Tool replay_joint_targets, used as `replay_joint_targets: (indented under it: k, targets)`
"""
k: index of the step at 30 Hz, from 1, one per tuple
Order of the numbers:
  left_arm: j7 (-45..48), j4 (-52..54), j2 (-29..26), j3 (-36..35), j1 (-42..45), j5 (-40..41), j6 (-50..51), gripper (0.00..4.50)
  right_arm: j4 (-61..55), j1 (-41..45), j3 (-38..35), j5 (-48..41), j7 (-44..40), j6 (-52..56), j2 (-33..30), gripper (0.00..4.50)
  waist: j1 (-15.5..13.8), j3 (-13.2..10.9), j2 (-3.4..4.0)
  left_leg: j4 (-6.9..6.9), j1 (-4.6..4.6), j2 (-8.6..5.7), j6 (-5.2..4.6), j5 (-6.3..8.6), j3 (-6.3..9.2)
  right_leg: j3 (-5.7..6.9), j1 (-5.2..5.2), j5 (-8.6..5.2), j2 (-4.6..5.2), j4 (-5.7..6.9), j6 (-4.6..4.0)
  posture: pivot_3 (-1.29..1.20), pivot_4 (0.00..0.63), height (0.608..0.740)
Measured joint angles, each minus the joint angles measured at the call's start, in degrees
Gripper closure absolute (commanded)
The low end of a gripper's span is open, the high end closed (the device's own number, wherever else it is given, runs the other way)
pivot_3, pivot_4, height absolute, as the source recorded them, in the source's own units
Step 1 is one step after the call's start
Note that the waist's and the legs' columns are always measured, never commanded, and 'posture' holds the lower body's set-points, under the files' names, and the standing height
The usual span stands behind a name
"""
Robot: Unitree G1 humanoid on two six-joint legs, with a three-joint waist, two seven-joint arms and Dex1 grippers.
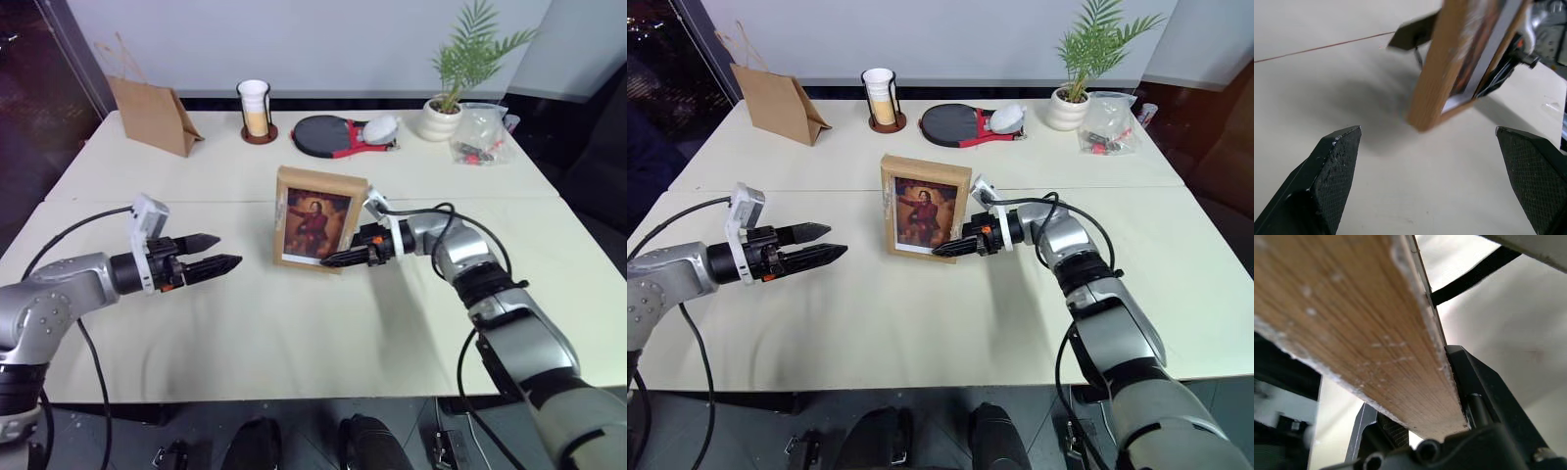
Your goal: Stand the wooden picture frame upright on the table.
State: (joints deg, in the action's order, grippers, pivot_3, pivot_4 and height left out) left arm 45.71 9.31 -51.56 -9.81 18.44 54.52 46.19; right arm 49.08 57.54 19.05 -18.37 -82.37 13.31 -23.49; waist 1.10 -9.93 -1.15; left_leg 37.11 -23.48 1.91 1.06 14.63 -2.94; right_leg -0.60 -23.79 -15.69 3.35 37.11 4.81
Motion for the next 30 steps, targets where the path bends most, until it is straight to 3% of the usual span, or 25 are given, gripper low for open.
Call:
replay_joint_targets:
  k: [6, 13, 19, 24, 30]
  targets:
    - [-0.6, 1.1, 1.2, -0.1, 0.2, -1.3, 1.2, 0.01, 12.3, 2.5, -1.6, 5.2, -0.8, -4.0, 4.6, 3.36, 0.1, 0.0, -0.01, 0.02, 0.00, -0.03, -0.03, 0.02, -0.08, -0.01, -0.01, 0.01, 0.00, 0.01, 0.02, 0.00, 0.150, 0.740]
    - [0.3, 4.1, 1.5, -0.7, -1.3, -1.7, 2.1, 0.00, 16.5, 3.4, -4.1, 9.2, -1.3, -5.6, 4.9, 0.04, 0.1, 0.0, -0.01, 0.04, 0.03, -0.03, -0.02, 0.02, -0.06, -0.07, -0.01, 0.01, 0.01, 0.09, 0.02, 0.00, 0.150, 0.740]
    - [3.5, 5.4, 0.4, -1.1, -2.7, -3.2, 1.7, 0.00, 2.2, -5.9, -6.6, 11.4, 0.2, -8.2, -6.3, 0.04, -0.6, 0.0, 0.00, 0.03, -0.03, -0.14, -0.07, 0.05, -0.05, -0.03, 0.02, 0.01, 0.19, -0.02, 0.02, 0.00, 0.150, 0.740]
    - [5.5, 5.4, 0.3, -2.5, -2.8, -5.3, -0.6, 0.00, -35.7, -22.9, -17.2, 6.0, 4.6, 4.1, -21.2, 0.04, -0.2, -0.1, 0.18, 0.00, -0.07, -0.09, -0.11, 0.08, -0.08, -0.08, -0.07, 0.00, 0.16, -0.03, 0.03, 0.00, 0.150, 0.740]
    - [5.1, 6.1, 1.3, -3.1, -2.9, -5.4, -0.8, 0.00, -64.3, -27.5, -28.8, -3.8, 13.1, 21.5, -27.8, 0.04, 0.8, -0.1, 0.14, 0.02, 0.24, 0.02, -0.11, 0.07, 0.00, -0.10, 0.17, -0.03, -0.02, 0.09, -0.02, 0.00, 0.150, 0.740]
